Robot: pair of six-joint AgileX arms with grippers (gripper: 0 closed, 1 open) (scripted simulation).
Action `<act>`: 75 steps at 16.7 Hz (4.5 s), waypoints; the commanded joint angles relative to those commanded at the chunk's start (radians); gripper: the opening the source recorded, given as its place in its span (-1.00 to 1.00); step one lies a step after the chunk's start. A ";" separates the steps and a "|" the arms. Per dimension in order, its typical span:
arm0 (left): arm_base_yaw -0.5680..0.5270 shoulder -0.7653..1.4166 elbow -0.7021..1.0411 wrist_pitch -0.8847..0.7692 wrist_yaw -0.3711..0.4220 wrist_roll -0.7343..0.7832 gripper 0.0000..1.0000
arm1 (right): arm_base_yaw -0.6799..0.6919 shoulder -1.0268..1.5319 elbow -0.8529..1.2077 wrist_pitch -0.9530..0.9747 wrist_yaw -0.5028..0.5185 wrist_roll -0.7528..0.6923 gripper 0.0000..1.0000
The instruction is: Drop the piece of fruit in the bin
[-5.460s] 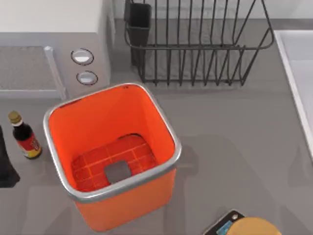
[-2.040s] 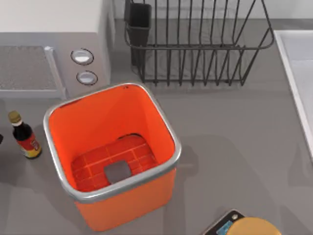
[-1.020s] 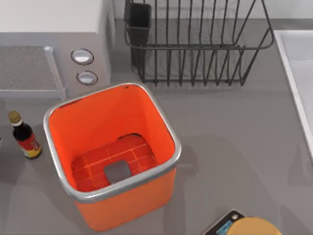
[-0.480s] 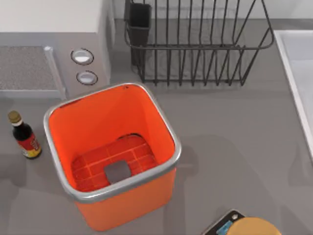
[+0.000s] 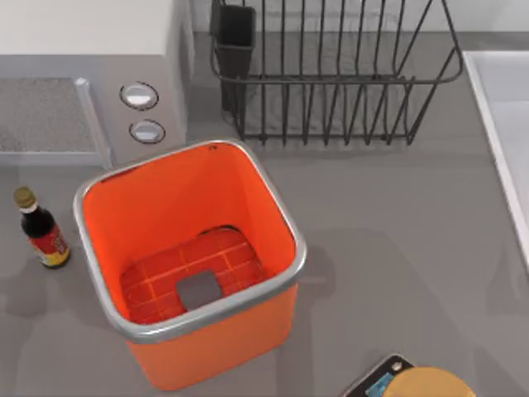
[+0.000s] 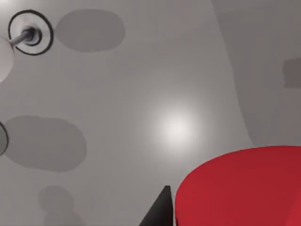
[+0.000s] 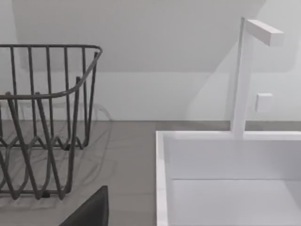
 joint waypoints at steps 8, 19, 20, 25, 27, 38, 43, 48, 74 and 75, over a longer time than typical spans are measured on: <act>-0.007 0.003 0.010 -0.013 0.011 -0.024 -1.00 | 0.000 0.000 0.000 0.000 0.000 0.000 1.00; -0.277 -0.018 0.045 -0.013 0.130 -0.807 -1.00 | 0.000 0.000 0.000 0.000 0.000 0.000 1.00; -0.313 -0.023 0.048 -0.011 0.135 -0.917 -1.00 | 0.000 0.000 0.000 0.000 0.000 0.000 1.00; -0.494 -0.041 0.077 -0.007 0.134 -1.507 -1.00 | 0.000 0.000 0.000 0.000 0.000 0.000 1.00; -0.565 -0.039 0.093 -0.009 0.126 -1.742 -1.00 | 0.000 0.000 0.000 0.000 0.000 0.000 1.00; -0.855 0.021 0.080 -0.037 0.094 -2.574 -1.00 | 0.000 0.000 0.000 0.000 0.000 0.000 1.00; -0.866 0.025 0.074 -0.040 0.093 -2.596 -1.00 | 0.000 0.000 0.000 0.000 0.000 0.000 1.00; -0.864 0.024 0.025 0.013 0.095 -2.593 -1.00 | 0.000 0.000 0.000 0.000 0.000 0.000 1.00; -0.875 0.041 -0.183 0.234 0.093 -2.605 0.66 | 0.000 0.000 0.000 0.000 0.000 0.000 1.00; -0.875 0.041 -0.183 0.234 0.093 -2.605 0.81 | 0.000 0.000 0.000 0.000 0.000 0.000 1.00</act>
